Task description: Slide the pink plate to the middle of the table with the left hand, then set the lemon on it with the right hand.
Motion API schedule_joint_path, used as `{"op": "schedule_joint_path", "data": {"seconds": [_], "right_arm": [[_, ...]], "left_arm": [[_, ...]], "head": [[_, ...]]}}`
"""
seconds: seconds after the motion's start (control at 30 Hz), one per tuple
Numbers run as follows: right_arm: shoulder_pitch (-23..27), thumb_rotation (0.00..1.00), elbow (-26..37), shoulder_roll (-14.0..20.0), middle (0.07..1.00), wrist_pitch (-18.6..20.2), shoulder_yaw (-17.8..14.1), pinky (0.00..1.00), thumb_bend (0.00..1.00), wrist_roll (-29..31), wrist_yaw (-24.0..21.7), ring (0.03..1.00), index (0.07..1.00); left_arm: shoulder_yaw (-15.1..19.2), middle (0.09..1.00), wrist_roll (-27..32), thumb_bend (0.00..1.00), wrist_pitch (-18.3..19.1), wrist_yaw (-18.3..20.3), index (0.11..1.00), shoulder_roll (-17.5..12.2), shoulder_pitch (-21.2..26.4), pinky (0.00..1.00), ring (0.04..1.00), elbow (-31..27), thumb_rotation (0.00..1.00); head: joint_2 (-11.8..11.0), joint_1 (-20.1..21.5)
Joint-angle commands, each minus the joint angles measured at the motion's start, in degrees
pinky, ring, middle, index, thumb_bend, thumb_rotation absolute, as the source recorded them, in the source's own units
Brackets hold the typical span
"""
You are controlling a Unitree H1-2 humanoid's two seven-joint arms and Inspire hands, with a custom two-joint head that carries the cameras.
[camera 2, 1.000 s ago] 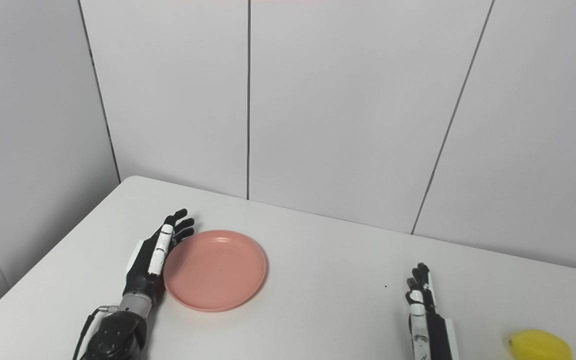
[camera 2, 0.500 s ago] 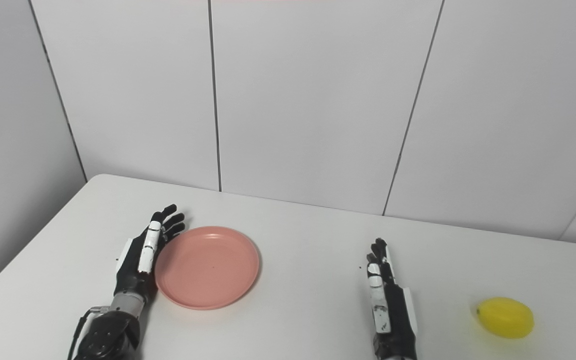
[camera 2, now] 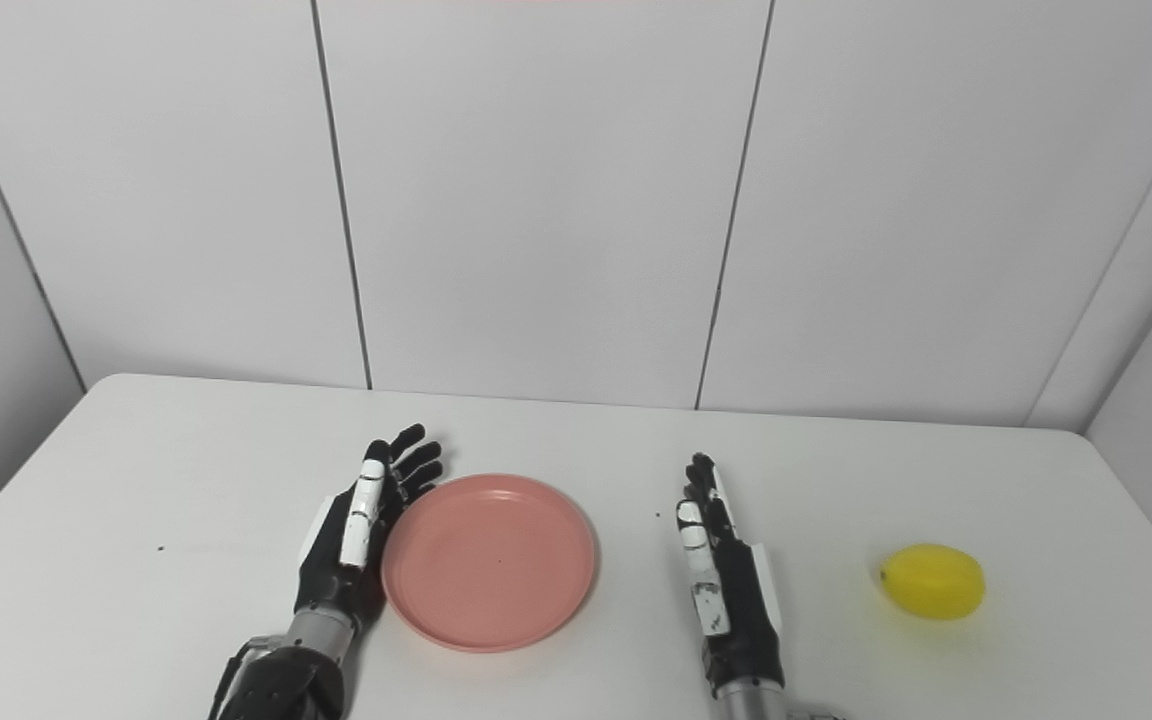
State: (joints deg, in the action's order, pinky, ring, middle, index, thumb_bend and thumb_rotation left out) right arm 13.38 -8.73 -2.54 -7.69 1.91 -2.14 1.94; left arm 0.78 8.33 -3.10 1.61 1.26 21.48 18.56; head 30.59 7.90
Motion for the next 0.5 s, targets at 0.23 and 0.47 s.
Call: {"op": "schedule_joint_path", "data": {"seconds": [0.23,0.47], "right_arm": [[1.6,1.0,-1.6,-1.4,0.955,-4.9,0.3,1.0,0.72,-0.9,1.2,0.961,0.965],[1.9,1.0,-2.9,-1.7,0.949,-6.6,0.3,0.98,0.72,-1.6,1.9,0.95,0.958]], "left_arm": [[-1.0,0.862,-0.1,0.62,-0.7,0.9,0.854,2.7,1.8,0.9,0.878,1.0,1.0],[-1.2,0.862,0.2,0.61,-0.7,1.0,0.859,4.0,1.2,0.9,0.876,1.0,1.0]], "head": [[-0.2,2.7],[0.1,4.4]]}}
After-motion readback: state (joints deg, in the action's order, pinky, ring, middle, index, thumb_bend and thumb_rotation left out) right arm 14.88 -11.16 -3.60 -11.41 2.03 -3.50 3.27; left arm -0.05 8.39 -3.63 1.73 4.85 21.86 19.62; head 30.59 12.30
